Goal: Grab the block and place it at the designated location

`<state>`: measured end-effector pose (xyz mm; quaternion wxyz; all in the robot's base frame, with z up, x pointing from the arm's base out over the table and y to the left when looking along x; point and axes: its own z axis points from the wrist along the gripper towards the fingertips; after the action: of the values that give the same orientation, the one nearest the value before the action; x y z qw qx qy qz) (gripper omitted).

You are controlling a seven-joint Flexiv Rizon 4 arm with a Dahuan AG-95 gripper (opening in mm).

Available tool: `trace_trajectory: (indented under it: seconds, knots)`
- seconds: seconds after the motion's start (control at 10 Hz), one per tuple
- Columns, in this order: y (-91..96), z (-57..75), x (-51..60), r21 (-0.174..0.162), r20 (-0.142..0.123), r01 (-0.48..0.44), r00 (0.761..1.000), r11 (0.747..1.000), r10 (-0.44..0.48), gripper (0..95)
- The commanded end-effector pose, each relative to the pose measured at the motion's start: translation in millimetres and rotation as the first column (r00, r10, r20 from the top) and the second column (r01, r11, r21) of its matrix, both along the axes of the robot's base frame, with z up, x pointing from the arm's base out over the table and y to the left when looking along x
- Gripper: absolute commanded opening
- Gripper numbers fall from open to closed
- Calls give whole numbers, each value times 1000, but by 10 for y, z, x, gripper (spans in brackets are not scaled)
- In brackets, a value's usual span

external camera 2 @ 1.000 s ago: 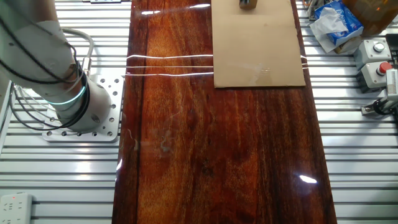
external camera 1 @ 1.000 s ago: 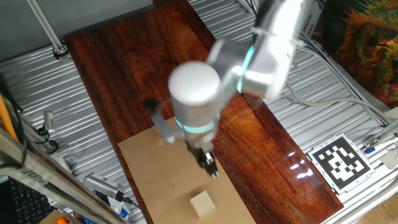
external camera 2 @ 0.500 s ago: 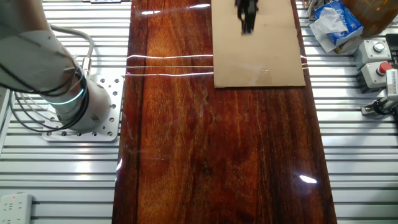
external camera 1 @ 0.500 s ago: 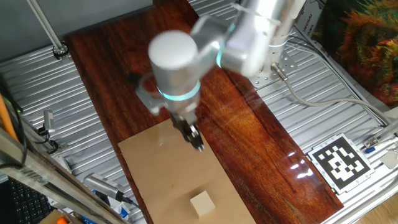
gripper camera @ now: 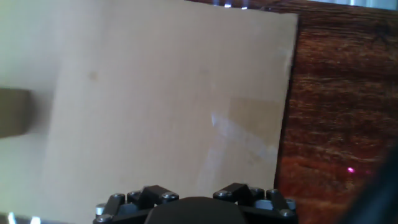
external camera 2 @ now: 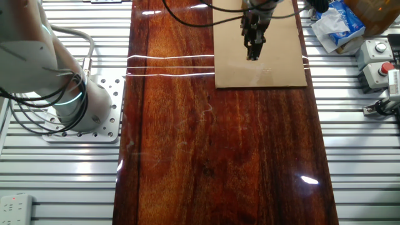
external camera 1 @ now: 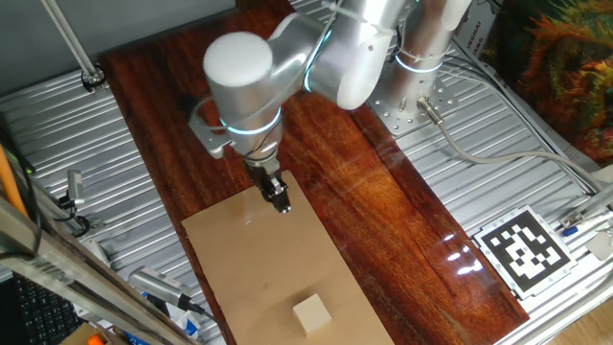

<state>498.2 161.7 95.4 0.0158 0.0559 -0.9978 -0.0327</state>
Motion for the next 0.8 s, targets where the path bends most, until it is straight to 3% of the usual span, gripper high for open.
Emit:
trace_trajectory:
  seconds: [0.1,0.5,0.8]
  knots:
    - [-20,16,-19,-59,-22,86,996,995,-87,760]
    - [-20,18,-21,-49,-25,196,980,979,-197,760]
    - [-20,18,-21,-24,-15,153,988,988,-153,760]
